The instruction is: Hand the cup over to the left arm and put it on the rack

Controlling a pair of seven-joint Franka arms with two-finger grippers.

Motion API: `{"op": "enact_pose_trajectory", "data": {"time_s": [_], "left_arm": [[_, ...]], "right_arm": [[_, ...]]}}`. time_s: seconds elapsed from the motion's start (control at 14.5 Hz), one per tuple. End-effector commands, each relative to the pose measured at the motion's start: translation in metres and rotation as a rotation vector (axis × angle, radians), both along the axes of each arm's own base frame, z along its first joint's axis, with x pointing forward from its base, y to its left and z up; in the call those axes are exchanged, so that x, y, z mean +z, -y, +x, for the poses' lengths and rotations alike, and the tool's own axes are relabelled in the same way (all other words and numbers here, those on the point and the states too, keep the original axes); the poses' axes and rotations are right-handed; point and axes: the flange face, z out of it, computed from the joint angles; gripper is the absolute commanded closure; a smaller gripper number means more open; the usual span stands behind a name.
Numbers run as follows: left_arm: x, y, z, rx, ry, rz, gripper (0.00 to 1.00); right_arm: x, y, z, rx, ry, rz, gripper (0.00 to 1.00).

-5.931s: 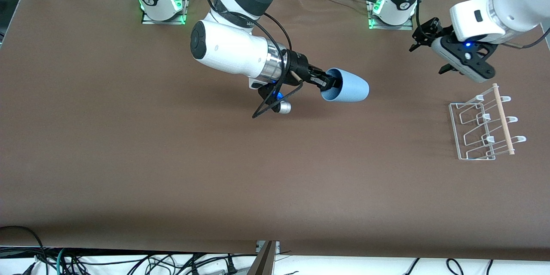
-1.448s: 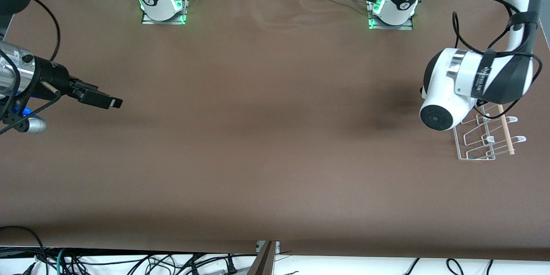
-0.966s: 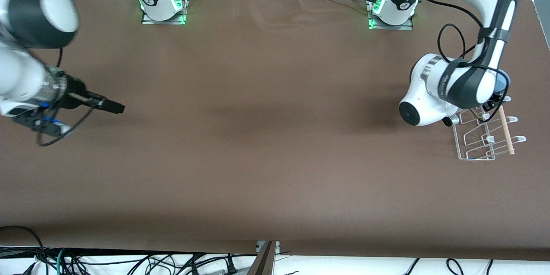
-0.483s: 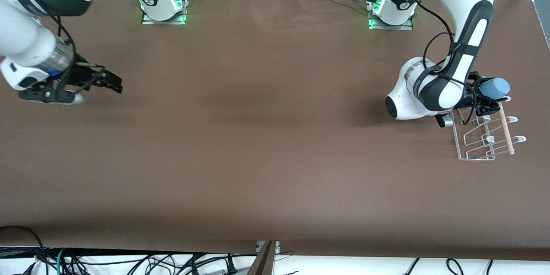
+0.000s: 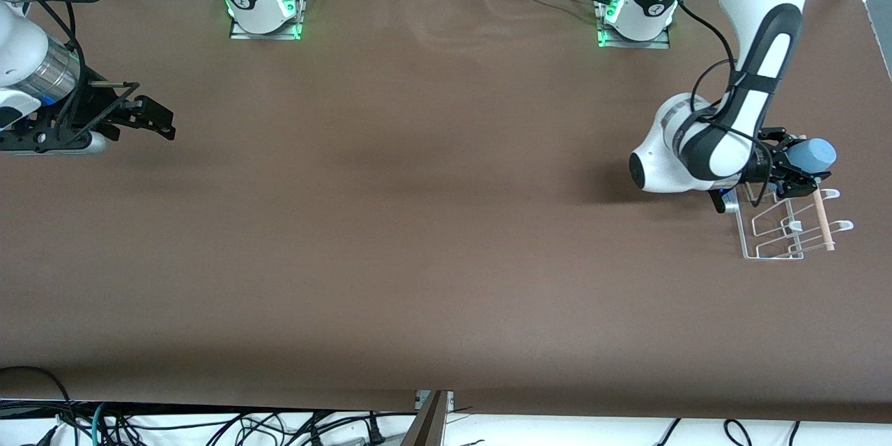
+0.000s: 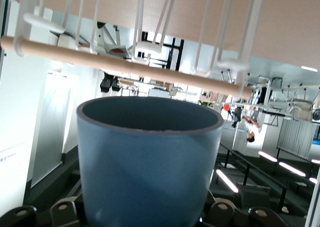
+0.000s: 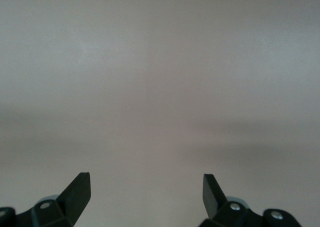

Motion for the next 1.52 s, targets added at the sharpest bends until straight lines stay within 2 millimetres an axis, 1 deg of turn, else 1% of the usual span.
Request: {"op": "enact_pose_trajectory", "data": {"time_s": [0.0,0.07,0.14,0.21,0.34,0.48,0.62,0.83,0.9,0.97,1.03,1.1,1.24,1.45], "left_arm": [[-0.001,-0.013,0.002,-0.027,0.015,-0.007,1.00],[-0.002,-0.013,0.002,-0.029,0.014,-0.006,1.00],[-0.002,-0.016,0.002,-0.025,0.016,-0.008,1.00],[-0.003,-0.017,0.002,-0.027,0.014,-0.015,1.00],[-0.011,-0.018,-0.003,-0.041,0.010,-0.018,1.00],[-0.012,-0.025,-0.003,-0.071,0.025,0.008,0.99],[-0.015,-0.028,-0.003,-0.077,0.029,-0.002,0.99],[-0.018,-0.029,-0.004,-0.078,0.031,-0.005,0.99],[-0.025,-0.030,-0.004,-0.084,0.031,-0.003,0.99],[-0.025,-0.032,-0.003,-0.107,0.036,0.010,0.99],[-0.028,-0.035,-0.005,-0.109,0.038,0.012,0.99],[-0.029,-0.035,-0.006,-0.109,0.051,0.013,0.98],[-0.039,-0.033,-0.013,-0.119,0.053,0.019,0.98],[-0.044,-0.034,-0.014,-0.134,0.057,0.028,0.95]], "right_arm": [[0.012,-0.003,0.002,0.024,0.008,-0.015,0.01],[0.013,-0.008,0.004,0.022,0.011,-0.011,0.01],[0.020,-0.008,0.005,0.029,0.025,-0.010,0.00],[0.026,-0.012,0.006,0.037,0.037,-0.010,0.00],[0.037,-0.021,0.009,0.046,0.062,-0.010,0.00],[0.037,-0.022,0.013,0.046,0.065,-0.006,0.00],[0.037,-0.020,0.014,0.042,0.064,-0.003,0.00],[0.035,-0.020,0.016,0.039,0.061,-0.002,0.00],[0.035,-0.021,0.016,0.041,0.060,-0.002,0.00],[0.035,-0.021,0.016,0.042,0.060,-0.001,0.00],[0.034,-0.021,0.016,0.042,0.058,-0.001,0.00],[0.034,-0.020,0.016,0.041,0.058,-0.001,0.00],[0.034,-0.021,0.015,0.042,0.057,-0.001,0.00],[0.034,-0.020,0.015,0.041,0.057,-0.001,0.00]]}}
